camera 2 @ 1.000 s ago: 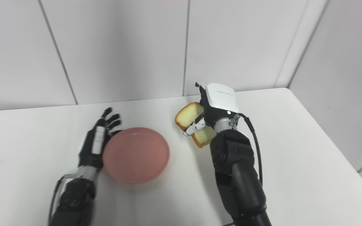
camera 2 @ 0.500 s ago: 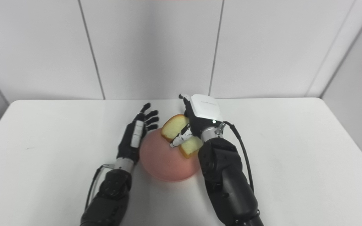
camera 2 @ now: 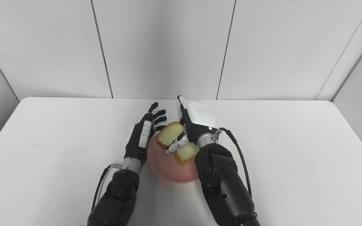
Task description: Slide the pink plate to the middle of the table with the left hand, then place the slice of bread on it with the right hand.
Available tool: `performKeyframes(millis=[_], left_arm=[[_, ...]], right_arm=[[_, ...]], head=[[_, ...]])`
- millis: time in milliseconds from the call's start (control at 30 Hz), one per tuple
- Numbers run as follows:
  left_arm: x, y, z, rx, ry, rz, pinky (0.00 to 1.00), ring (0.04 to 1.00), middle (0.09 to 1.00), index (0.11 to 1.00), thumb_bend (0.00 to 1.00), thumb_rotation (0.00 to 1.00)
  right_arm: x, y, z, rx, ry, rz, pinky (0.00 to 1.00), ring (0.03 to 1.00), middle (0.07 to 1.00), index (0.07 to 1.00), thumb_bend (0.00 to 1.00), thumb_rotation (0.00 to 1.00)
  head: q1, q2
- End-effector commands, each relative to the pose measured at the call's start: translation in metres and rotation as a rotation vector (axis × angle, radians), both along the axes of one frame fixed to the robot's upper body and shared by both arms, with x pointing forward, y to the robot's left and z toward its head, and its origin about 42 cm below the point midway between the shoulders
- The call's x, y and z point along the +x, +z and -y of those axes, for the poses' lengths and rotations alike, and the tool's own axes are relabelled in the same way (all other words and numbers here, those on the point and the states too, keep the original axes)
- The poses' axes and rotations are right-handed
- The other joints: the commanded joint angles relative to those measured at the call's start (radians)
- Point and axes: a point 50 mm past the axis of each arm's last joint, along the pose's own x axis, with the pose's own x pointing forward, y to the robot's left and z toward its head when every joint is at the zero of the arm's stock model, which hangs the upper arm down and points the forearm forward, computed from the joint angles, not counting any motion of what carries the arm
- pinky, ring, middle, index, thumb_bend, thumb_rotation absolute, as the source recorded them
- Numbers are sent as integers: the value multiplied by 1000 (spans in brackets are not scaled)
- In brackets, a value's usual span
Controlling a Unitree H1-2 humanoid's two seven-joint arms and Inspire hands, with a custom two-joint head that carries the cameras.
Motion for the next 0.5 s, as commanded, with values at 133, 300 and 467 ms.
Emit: performKeyframes(millis=[133, 300, 467], left_arm=[[-18, -27, -16, 11, 7, -84, 680, 814, 840, 893, 990, 1000], [-20, -27, -23, -5, 5, -87, 685, 811, 837, 887, 979, 1000], [-21, -26, -26, -4, 3, -92, 679, 812, 832, 882, 989, 1000]], right_arm=[[5, 24, -12, -5, 9, 78, 172, 257, 481, 925, 550, 0], [2, 18, -12, -1, -9, 55, 176, 255, 482, 952, 549, 0], [-1, 10, -11, 1, -22, 33, 199, 296, 488, 865, 547, 0]], head=[[-18, 10], [-29, 22], [-46, 33]])
